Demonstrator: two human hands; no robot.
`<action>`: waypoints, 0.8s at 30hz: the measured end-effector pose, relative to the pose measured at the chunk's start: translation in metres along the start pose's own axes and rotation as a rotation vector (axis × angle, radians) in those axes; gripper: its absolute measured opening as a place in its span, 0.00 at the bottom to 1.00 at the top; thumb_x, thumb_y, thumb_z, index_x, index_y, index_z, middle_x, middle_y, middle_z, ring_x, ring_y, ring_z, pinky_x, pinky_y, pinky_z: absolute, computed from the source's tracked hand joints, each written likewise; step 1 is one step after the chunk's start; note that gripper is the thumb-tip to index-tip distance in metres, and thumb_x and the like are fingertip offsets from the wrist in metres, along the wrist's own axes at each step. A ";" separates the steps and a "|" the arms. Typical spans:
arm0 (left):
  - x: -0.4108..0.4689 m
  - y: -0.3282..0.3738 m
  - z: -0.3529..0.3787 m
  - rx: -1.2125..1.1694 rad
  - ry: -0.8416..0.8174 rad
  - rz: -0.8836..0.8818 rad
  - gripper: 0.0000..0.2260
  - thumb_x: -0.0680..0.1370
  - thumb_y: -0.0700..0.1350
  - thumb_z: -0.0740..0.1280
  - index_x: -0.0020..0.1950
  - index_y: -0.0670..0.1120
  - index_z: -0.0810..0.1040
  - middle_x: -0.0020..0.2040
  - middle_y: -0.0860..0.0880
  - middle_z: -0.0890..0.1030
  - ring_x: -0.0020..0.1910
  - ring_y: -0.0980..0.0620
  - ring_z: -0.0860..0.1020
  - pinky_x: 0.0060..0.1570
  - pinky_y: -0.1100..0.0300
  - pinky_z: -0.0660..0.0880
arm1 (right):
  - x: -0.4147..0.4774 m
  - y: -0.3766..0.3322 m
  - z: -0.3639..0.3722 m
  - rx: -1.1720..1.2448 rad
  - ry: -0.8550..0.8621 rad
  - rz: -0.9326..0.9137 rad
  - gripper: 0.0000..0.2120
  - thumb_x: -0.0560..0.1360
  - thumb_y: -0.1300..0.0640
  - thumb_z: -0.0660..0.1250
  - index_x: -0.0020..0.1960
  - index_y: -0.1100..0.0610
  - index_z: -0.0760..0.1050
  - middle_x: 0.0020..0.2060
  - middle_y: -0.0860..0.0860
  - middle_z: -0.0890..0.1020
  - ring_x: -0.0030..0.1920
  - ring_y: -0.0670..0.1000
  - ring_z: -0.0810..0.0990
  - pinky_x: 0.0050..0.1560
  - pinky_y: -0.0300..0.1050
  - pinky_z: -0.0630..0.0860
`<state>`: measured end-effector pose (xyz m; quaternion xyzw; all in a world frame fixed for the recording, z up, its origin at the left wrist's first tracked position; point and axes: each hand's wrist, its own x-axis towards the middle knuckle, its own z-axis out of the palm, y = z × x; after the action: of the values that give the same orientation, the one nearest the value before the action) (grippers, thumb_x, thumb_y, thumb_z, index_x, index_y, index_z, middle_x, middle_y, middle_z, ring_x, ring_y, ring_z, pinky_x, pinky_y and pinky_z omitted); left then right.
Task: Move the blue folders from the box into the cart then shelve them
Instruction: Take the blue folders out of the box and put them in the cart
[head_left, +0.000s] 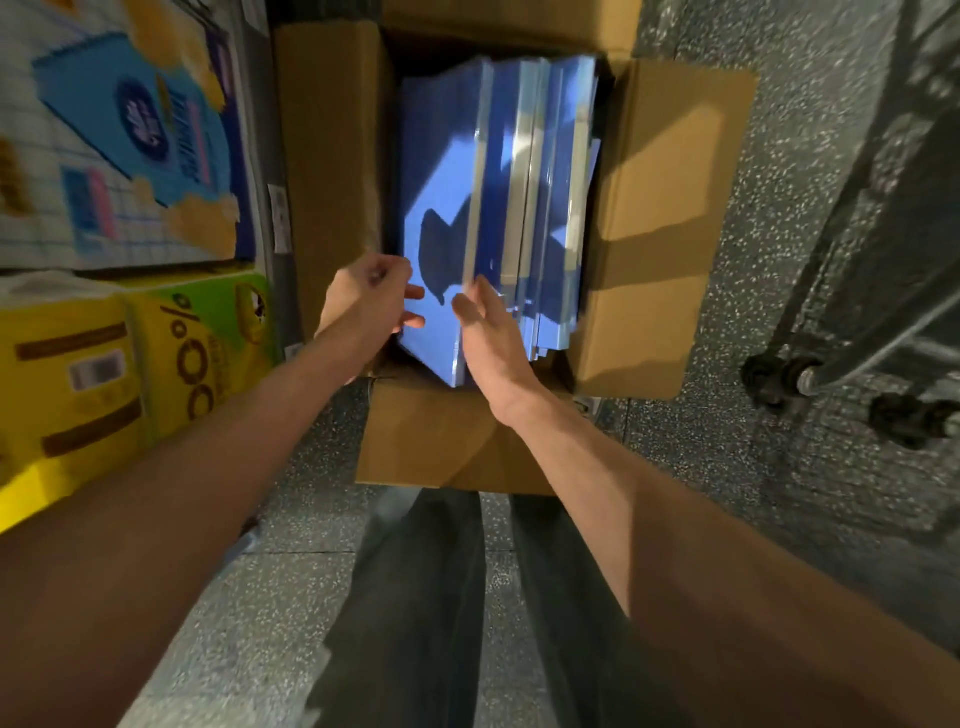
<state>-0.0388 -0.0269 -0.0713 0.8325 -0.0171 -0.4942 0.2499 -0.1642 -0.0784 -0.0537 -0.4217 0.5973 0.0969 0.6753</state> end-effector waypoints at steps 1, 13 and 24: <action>0.002 0.001 0.000 -0.003 0.011 0.027 0.12 0.79 0.58 0.64 0.57 0.53 0.80 0.49 0.52 0.86 0.42 0.52 0.86 0.45 0.55 0.82 | 0.001 -0.003 0.006 0.040 -0.055 0.016 0.23 0.84 0.45 0.55 0.78 0.49 0.62 0.76 0.49 0.67 0.74 0.51 0.67 0.73 0.45 0.62; 0.008 0.004 -0.017 0.299 0.091 0.222 0.16 0.78 0.63 0.65 0.62 0.57 0.78 0.53 0.55 0.83 0.50 0.52 0.82 0.49 0.50 0.82 | 0.020 -0.018 0.018 -0.137 0.406 -0.082 0.26 0.82 0.54 0.59 0.78 0.54 0.59 0.66 0.54 0.75 0.64 0.54 0.74 0.64 0.44 0.71; 0.011 -0.013 -0.031 0.251 0.085 0.212 0.17 0.83 0.60 0.58 0.68 0.54 0.73 0.56 0.56 0.80 0.50 0.53 0.78 0.51 0.57 0.76 | 0.041 -0.018 0.009 -0.172 0.377 0.011 0.32 0.82 0.50 0.60 0.80 0.56 0.51 0.77 0.54 0.63 0.74 0.58 0.66 0.73 0.52 0.66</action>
<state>-0.0109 -0.0059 -0.0739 0.8708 -0.1558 -0.4236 0.1949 -0.1346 -0.0988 -0.0822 -0.4853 0.7048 0.0704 0.5127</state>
